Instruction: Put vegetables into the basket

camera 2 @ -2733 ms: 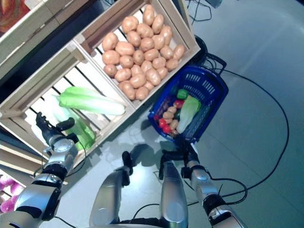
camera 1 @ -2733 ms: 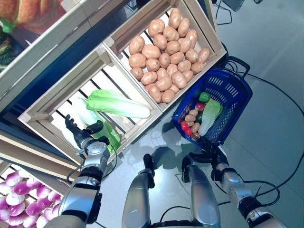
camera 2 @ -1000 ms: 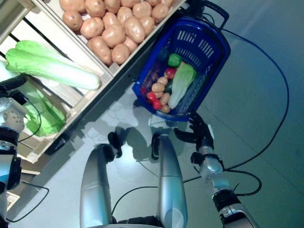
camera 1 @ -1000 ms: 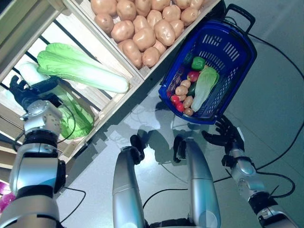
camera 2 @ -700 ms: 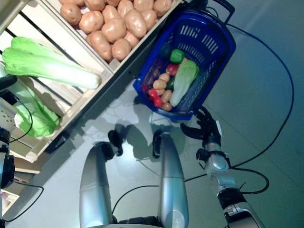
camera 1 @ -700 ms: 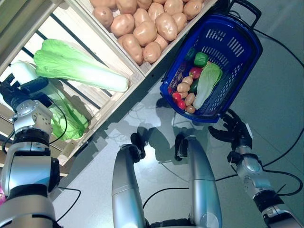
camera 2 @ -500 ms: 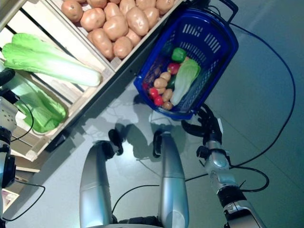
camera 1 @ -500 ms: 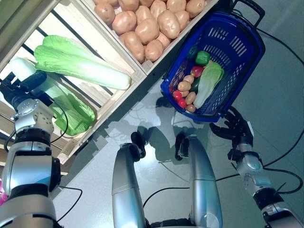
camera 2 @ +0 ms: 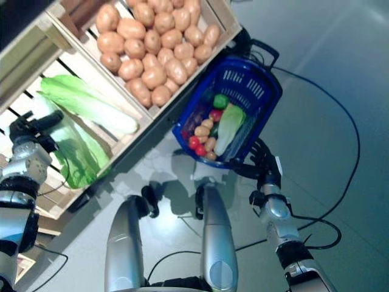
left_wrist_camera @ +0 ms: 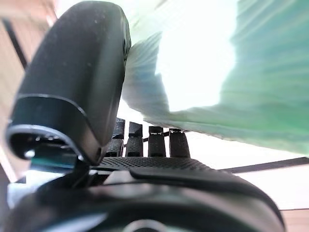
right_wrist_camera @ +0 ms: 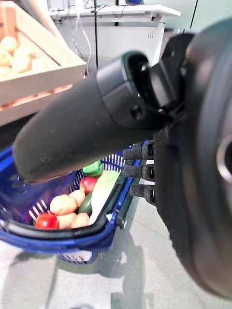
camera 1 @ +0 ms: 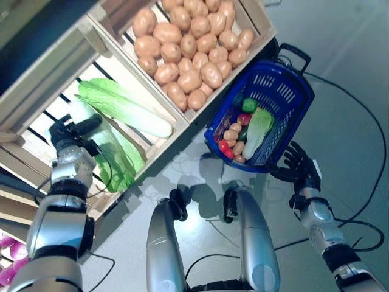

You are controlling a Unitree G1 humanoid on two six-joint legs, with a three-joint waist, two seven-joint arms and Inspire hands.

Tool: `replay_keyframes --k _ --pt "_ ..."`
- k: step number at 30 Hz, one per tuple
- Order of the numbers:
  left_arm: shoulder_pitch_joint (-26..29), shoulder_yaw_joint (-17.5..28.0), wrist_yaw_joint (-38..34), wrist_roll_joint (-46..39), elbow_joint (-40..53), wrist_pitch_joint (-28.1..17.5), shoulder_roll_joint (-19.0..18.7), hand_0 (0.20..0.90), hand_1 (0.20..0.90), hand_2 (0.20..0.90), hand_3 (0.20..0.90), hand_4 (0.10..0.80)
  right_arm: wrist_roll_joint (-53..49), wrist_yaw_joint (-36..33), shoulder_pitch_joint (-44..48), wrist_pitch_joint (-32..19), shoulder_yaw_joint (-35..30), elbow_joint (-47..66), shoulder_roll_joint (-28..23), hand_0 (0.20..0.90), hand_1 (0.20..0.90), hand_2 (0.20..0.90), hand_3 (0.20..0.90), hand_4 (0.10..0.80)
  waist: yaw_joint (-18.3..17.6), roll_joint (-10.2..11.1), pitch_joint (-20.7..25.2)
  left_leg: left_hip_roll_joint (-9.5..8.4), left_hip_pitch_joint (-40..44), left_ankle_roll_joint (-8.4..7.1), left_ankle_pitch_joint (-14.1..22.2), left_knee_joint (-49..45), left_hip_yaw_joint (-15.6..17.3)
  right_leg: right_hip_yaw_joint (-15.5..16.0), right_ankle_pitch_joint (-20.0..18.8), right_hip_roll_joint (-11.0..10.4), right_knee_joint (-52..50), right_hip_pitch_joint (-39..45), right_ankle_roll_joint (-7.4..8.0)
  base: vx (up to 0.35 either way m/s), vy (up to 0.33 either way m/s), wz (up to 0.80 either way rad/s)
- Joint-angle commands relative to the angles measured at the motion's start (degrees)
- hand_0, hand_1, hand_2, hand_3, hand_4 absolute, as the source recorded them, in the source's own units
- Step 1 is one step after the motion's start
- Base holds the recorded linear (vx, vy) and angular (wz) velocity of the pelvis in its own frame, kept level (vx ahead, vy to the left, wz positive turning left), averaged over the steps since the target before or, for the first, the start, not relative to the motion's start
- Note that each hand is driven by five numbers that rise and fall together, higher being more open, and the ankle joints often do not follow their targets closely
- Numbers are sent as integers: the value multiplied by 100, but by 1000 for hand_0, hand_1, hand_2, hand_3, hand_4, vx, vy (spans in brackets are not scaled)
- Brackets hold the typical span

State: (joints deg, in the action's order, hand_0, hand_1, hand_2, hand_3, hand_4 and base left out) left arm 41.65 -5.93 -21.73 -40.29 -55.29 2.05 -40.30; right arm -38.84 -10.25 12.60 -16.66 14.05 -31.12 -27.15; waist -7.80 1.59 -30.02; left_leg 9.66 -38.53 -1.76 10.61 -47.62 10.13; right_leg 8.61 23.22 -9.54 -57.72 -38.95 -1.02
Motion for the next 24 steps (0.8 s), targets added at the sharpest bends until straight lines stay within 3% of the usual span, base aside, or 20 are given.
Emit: replay_keyframes --k 1,10,15,19,24 --pt "-351 189 160 538 416 -785 -274 300 300 300 300 400 -68 88 -140 -578 -254 562 139 900 900 900 900 800 118 -113 418 -370 1155 366 1154 7 410 0 -205 -66 737 846 -66 93 -79 2" --pt "-2073 574 472 1263 1436 -1294 260 300 300 300 300 400 507 -267 -819 -627 -378 670 616 900 900 900 900 800 410 -217 1115 -765 2713 370 631 1595 182 386 -508 -126 2245 2598 62 80 -98 8" --pt "-2878 814 866 1288 2212 -1858 794 300 300 300 300 400 885 -365 -1128 -623 -438 718 897 900 900 900 900 800 565 -358 1720 -901 3696 241 144 2932 93 658 -865 83 3808 3789 93 124 -104 15" --pt "-3162 887 1476 1159 2881 -1976 911 300 300 300 300 400 667 -37 -1139 -583 -425 826 1022 900 900 900 900 800 633 -403 1979 -981 4154 167 -244 3798 -52 691 -1236 238 4703 4302 146 24 -94 16" --pt "-3061 1027 1574 1305 3573 -2557 805 300 300 300 300 400 820 377 -1070 -828 -380 916 1088 900 900 900 900 800 685 -436 2281 -1016 4573 107 -615 4785 -85 786 -1724 358 5707 4729 252 -23 -59 15"
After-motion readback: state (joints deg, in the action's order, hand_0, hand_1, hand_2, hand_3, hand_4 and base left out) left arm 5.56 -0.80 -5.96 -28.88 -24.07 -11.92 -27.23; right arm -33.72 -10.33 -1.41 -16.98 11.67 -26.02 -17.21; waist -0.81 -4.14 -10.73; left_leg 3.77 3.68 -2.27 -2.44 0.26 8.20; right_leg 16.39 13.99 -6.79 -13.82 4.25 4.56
